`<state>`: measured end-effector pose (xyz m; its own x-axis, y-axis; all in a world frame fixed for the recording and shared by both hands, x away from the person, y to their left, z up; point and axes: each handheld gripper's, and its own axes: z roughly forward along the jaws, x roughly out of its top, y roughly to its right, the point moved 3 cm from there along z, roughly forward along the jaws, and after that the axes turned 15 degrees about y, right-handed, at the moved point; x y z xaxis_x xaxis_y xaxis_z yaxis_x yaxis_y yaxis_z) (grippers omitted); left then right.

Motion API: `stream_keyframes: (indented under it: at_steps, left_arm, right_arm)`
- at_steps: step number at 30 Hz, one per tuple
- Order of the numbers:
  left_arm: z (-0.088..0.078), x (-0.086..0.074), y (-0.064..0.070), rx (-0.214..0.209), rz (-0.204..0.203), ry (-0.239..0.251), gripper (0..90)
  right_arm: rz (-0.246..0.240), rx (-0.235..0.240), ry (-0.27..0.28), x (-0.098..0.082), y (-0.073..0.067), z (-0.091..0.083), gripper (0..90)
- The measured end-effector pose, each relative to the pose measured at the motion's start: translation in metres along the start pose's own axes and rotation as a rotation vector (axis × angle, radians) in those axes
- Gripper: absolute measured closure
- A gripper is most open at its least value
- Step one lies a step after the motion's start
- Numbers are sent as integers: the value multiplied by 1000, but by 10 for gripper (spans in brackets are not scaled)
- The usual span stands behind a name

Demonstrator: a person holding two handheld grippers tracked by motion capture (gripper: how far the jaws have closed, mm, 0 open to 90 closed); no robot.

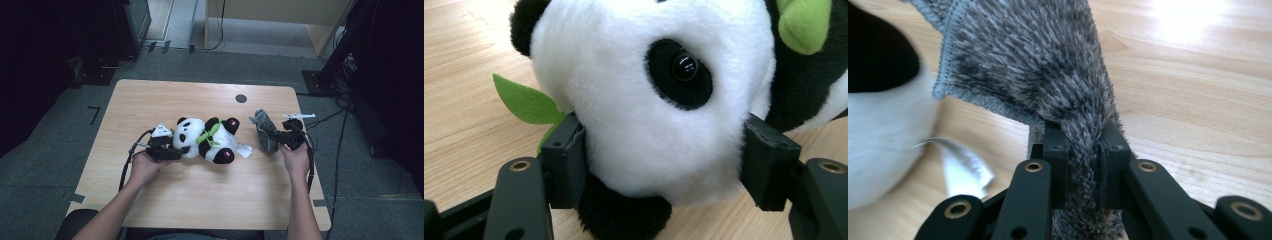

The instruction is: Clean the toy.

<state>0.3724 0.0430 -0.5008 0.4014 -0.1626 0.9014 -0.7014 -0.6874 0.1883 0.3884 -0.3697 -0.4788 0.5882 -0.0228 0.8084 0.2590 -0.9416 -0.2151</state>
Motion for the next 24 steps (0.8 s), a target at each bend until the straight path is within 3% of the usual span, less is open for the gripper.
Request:
stream_keyframes:
  at_steps: [1,5,7,11,18,22,24]
  left_arm:
    - [0,0,0,0,0,0,312]
    - [0,0,0,-1,1,1,312]
    - [0,0,0,-3,1,2,311]
    - [0,0,-1,-4,1,3,310]
    - [0,0,-1,-5,-2,2,302]
    - [1,0,-1,-5,-6,0,295]
    - [1,1,-2,-8,-11,0,287]
  right_arm:
    - [1,-1,-5,-1,2,4,796]
    - [-73,-36,-5,-7,8,19,792]
    - [-64,-28,-9,-11,11,25,791]
    - [-103,-21,5,-14,15,34,784]
    - [6,-1,2,-16,24,38,718]
    - [4,-5,8,-14,23,35,601]
    - [-21,-17,22,-13,21,34,507]
